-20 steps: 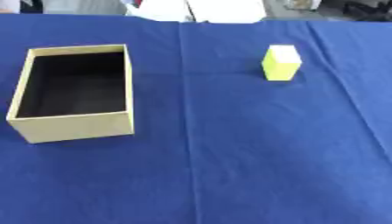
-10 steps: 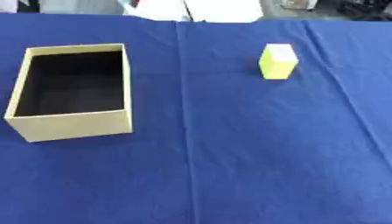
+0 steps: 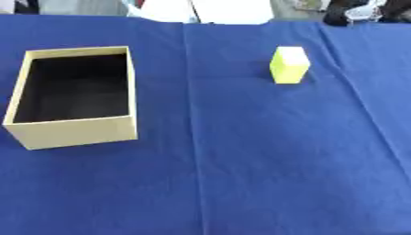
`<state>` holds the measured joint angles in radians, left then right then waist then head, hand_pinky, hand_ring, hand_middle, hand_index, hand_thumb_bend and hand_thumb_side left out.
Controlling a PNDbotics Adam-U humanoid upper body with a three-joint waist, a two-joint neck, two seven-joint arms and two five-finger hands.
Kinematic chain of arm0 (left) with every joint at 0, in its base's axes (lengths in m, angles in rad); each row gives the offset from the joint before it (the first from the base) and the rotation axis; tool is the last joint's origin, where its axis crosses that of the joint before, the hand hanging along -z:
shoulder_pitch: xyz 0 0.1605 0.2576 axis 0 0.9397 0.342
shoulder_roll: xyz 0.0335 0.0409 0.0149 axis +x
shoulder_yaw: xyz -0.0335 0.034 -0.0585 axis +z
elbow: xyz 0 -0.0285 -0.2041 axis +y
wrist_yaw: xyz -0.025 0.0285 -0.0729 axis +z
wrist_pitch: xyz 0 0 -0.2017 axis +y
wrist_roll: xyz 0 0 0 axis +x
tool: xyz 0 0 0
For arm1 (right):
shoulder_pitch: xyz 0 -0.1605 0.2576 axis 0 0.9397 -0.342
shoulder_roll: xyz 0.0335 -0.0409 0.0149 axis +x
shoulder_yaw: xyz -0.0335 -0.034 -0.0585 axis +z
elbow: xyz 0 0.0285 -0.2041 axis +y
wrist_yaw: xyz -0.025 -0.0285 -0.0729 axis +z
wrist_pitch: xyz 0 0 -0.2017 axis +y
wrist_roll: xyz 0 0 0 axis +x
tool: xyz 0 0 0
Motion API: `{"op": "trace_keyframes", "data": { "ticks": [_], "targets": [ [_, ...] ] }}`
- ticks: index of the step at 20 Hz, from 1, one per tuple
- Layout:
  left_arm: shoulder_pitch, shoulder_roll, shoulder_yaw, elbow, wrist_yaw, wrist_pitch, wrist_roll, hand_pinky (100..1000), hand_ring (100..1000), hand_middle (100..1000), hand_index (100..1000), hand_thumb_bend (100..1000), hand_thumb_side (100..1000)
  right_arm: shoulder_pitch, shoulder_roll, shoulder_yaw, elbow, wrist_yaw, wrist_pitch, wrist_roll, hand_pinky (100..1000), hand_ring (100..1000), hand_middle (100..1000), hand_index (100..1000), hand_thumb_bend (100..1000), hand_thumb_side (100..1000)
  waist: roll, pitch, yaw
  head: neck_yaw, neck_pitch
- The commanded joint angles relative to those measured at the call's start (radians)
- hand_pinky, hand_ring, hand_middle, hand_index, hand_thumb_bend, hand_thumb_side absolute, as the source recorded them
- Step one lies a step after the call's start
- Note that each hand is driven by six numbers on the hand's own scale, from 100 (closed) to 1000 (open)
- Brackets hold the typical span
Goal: Pick up objects on the table and place them in the box.
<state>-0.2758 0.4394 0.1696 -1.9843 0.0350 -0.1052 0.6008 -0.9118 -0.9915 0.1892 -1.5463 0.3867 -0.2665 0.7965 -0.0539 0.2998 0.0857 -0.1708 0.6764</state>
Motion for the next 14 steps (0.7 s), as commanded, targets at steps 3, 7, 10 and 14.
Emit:
{"op": "trace_keyframes", "data": {
  "ticks": [3,7,10,14],
  "targets": [
    [-0.005,0.025,0.0,-0.016,0.002,0.001,-0.001,912,676,628,721,372,820,-0.043,-0.007,0.033,0.036,0.006,-0.008,0.083,1000,1000,991,1000,527,634,-0.001,-0.023,0.002,-0.005,-0.003],
    [-0.005,0.025,0.0,-0.016,0.002,0.002,-0.002,911,674,626,718,366,820,-0.056,0.001,0.058,0.074,-0.002,0.0,0.109,1000,1000,987,1000,555,622,-0.004,-0.022,0.003,-0.005,-0.005],
    [-0.006,0.025,-0.001,-0.016,0.003,0.003,-0.003,910,673,625,717,365,820,-0.064,0.007,0.079,0.101,0.007,0.004,0.11,1000,1000,987,1000,581,632,-0.005,-0.021,0.003,-0.006,-0.007],
    [-0.006,0.025,-0.001,-0.016,0.003,0.002,-0.003,909,672,624,715,366,818,-0.08,0.022,0.108,0.142,0.033,0.002,0.111,1000,1000,985,1000,621,633,-0.004,-0.021,0.004,-0.009,-0.007]
  ]
}}
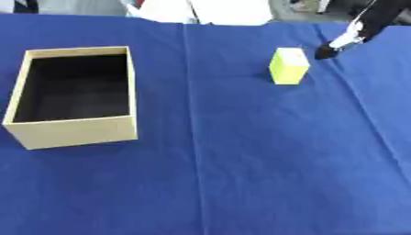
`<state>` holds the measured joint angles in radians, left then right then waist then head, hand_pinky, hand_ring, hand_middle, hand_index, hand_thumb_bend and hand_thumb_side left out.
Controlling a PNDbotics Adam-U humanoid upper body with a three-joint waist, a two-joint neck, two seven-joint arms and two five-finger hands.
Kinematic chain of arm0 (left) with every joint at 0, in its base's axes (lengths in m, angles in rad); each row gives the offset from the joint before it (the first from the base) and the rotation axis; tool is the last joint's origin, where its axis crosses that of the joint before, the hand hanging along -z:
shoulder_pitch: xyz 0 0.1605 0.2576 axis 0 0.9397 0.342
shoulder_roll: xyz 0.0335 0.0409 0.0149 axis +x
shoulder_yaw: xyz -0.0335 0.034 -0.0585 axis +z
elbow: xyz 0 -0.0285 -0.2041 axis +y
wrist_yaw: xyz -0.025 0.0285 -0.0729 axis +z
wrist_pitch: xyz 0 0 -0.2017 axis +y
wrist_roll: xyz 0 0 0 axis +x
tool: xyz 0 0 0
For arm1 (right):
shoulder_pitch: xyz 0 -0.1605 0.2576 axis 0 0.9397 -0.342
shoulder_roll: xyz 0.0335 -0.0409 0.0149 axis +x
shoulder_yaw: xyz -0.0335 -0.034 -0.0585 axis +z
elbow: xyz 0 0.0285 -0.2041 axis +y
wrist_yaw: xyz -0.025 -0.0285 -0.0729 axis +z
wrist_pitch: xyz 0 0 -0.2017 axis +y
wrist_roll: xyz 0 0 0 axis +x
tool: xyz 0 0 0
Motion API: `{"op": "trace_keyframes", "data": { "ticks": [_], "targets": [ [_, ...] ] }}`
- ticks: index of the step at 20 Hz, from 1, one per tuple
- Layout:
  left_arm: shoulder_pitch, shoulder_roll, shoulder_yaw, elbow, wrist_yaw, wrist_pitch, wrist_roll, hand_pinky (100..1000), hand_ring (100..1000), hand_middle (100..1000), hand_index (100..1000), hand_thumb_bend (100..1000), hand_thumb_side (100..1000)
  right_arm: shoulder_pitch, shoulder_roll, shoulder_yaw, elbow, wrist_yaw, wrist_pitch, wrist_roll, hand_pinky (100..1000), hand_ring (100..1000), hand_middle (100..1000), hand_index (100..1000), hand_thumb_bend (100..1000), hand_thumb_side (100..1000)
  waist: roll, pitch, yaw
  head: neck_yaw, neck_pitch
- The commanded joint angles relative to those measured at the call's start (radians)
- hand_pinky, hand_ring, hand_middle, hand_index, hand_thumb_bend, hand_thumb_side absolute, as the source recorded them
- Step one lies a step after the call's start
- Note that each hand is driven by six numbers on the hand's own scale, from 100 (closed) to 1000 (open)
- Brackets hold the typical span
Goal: Pick up objects on the table and place them in the box.
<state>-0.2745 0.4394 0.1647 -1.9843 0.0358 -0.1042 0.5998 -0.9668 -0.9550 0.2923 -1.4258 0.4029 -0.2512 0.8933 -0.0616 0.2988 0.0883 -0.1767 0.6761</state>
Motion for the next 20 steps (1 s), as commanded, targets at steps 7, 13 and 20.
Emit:
{"op": "trace_keyframes", "data": {
  "ticks": [7,13,20],
  "targets": [
    [-0.008,0.024,0.004,-0.016,0.003,0.001,-0.003,908,671,623,713,364,818,-0.059,0.023,0.044,0.108,0.063,-0.033,0.014,994,1000,981,1000,662,654,0.006,-0.018,0.003,-0.006,-0.006],
    [-0.008,0.022,0.004,-0.016,0.002,0.001,-0.003,908,670,622,712,363,818,-0.079,0.051,0.045,0.176,0.131,-0.022,0.014,992,1000,970,1000,676,705,0.006,-0.015,0.004,-0.007,-0.007],
    [-0.009,0.02,0.005,-0.016,0.001,0.0,-0.003,908,670,621,710,362,819,-0.088,0.082,0.047,0.259,0.201,-0.024,-0.005,986,1000,956,1000,675,772,0.007,-0.008,0.008,-0.009,-0.008]
  ]
}}
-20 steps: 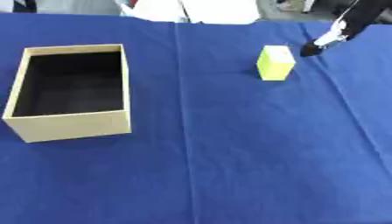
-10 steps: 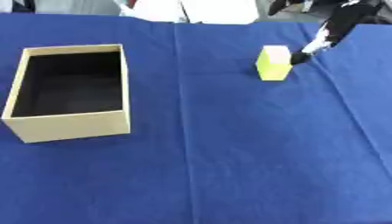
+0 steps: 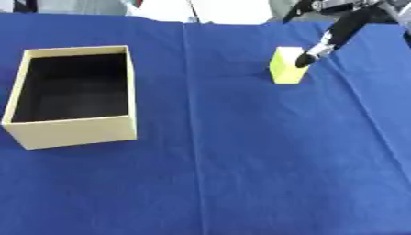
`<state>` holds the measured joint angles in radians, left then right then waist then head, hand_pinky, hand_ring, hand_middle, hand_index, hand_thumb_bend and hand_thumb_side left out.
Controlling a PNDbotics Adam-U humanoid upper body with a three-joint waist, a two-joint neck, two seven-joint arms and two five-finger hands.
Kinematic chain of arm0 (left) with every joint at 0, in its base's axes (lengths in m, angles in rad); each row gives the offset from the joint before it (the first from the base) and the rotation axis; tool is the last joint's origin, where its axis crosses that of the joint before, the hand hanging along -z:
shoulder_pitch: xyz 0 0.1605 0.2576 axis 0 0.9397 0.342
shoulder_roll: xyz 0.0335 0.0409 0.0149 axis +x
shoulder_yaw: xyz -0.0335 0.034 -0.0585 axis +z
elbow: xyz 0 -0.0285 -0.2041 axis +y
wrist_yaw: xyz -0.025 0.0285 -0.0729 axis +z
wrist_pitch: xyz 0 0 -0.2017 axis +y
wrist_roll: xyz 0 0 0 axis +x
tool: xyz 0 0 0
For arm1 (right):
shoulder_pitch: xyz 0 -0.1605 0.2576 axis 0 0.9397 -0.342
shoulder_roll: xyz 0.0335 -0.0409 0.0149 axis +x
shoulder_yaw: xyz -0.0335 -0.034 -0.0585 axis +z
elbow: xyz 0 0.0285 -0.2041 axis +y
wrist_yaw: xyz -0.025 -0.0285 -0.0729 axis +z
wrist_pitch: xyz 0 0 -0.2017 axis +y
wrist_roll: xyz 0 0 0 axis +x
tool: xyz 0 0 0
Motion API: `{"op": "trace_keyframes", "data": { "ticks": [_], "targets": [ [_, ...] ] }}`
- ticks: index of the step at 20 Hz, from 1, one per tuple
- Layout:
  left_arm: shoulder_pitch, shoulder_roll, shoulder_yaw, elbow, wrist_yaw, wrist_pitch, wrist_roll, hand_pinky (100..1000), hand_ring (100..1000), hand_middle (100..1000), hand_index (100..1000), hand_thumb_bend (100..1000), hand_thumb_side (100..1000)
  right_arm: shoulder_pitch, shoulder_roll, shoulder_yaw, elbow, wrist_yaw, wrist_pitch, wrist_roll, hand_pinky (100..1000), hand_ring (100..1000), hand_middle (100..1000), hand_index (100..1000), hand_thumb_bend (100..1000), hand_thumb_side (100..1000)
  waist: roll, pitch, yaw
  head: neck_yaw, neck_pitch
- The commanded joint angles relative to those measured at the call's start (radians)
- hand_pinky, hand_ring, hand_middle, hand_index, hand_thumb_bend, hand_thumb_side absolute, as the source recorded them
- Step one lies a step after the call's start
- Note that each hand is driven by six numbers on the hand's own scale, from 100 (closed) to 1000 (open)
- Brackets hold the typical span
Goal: Pick up objects on the table and place them in the box.
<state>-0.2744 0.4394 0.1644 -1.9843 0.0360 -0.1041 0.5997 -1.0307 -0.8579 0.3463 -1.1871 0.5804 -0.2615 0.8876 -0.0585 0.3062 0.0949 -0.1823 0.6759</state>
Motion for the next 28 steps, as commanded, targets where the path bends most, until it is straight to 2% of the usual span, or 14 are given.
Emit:
{"op": "trace_keyframes", "data": {
  "ticks": [1,7,15,18,28],
  "targets": [
    [-0.009,0.019,0.005,-0.016,0.0,0.0,-0.003,908,670,621,710,363,819,-0.025,-0.012,-0.007,0.031,0.03,-0.016,-0.003,986,1000,955,1000,674,773,0.005,-0.015,0.002,-0.004,-0.008],
    [-0.01,0.018,0.006,-0.016,-0.001,0.0,-0.003,908,670,621,710,362,819,-0.023,-0.003,-0.008,0.061,0.048,-0.027,-0.019,983,1000,950,1000,666,798,0.006,-0.011,0.003,-0.005,-0.01],
    [-0.013,0.012,0.006,-0.016,-0.002,-0.001,-0.008,908,669,620,707,360,819,-0.026,0.021,-0.028,0.115,0.089,-0.023,-0.072,962,1000,932,1000,718,633,0.009,-0.005,0.009,-0.011,-0.019],
    [-0.014,0.011,0.005,-0.016,-0.002,-0.001,-0.009,908,669,619,707,360,819,-0.033,0.035,-0.039,0.157,0.115,-0.017,-0.08,948,990,914,1000,729,620,0.009,-0.003,0.011,-0.014,-0.021],
    [-0.016,0.007,0.005,-0.016,-0.004,-0.002,-0.011,908,668,619,705,356,820,-0.049,0.075,-0.069,0.269,0.19,-0.021,-0.112,940,978,899,1000,714,660,0.011,0.007,0.02,-0.023,-0.029]
  ]
}}
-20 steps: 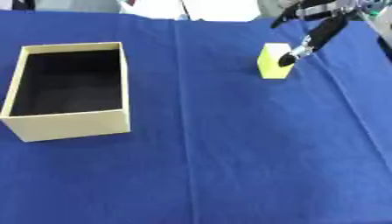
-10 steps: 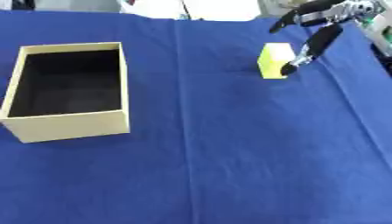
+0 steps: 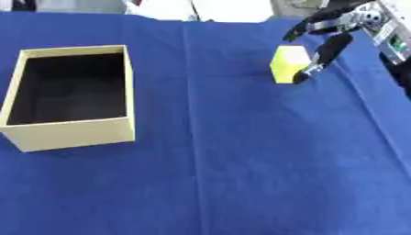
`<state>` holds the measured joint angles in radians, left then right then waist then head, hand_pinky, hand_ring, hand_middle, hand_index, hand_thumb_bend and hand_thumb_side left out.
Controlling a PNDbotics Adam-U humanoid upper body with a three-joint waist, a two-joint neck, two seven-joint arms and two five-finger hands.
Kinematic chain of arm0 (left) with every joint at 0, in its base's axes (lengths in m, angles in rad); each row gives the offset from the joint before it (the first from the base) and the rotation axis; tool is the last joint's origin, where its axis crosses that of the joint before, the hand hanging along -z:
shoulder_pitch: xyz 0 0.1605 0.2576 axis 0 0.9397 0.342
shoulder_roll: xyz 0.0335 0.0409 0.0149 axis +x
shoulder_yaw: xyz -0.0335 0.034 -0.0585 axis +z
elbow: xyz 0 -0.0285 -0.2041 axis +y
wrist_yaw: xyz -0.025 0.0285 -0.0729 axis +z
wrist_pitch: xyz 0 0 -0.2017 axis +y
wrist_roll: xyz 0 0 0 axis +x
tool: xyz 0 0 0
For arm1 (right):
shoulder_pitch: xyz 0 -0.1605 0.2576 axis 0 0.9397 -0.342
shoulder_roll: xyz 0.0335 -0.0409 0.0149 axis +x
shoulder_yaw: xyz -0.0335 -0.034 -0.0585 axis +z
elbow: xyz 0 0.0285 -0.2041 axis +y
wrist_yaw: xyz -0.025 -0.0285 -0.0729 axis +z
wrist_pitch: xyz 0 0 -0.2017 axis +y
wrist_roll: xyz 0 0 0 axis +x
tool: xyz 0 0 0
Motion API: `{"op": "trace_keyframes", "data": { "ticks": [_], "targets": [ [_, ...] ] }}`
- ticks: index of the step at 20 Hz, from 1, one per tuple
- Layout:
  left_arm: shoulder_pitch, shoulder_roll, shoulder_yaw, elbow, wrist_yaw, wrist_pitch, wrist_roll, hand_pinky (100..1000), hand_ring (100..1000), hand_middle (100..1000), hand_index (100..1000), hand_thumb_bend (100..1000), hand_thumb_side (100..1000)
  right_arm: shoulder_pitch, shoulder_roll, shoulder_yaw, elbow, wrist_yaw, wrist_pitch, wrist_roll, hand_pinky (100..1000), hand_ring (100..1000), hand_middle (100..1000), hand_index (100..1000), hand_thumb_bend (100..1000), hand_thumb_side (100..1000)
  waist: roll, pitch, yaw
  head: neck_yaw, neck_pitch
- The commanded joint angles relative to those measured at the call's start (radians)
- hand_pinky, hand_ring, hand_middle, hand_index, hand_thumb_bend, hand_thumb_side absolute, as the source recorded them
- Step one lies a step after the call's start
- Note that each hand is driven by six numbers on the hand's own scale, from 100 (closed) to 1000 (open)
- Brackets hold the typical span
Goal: Pick up objects on the table and place them in the box.
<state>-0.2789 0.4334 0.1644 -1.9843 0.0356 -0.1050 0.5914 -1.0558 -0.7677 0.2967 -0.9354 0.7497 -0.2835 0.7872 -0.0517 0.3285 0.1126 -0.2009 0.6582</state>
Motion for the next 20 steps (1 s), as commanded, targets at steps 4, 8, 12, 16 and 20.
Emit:
{"op": "trace_keyframes", "data": {
  "ticks": [4,8,12,16,20],
  "targets": [
    [-0.013,0.013,0.005,-0.016,-0.005,-0.001,-0.004,909,668,620,705,354,821,-0.029,0.0,-0.027,0.049,0.04,-0.001,-0.024,928,967,884,1000,710,656,0.004,-0.011,0.005,-0.009,-0.012],
    [-0.013,0.012,0.005,-0.016,-0.006,0.0,-0.005,909,668,620,705,346,835,-0.035,0.014,-0.035,0.078,0.064,0.004,-0.037,919,958,858,983,697,627,0.004,-0.009,0.007,-0.011,-0.015],
    [-0.013,0.011,0.006,-0.016,-0.006,-0.001,-0.005,910,669,620,704,352,821,-0.038,0.023,-0.043,0.102,0.085,0.003,-0.05,909,951,823,960,734,600,0.004,-0.008,0.009,-0.012,-0.018],
    [-0.012,0.01,0.006,-0.016,-0.006,0.0,-0.005,910,669,620,704,349,819,-0.039,0.031,-0.049,0.117,0.092,-0.001,-0.064,879,929,781,912,729,478,0.004,-0.008,0.009,-0.011,-0.02],
    [-0.012,0.01,0.007,-0.016,-0.006,0.001,-0.006,911,670,620,704,350,817,-0.042,0.033,-0.051,0.113,0.078,0.003,-0.077,838,908,756,879,701,427,0.005,-0.01,0.007,-0.01,-0.02]
  ]
}}
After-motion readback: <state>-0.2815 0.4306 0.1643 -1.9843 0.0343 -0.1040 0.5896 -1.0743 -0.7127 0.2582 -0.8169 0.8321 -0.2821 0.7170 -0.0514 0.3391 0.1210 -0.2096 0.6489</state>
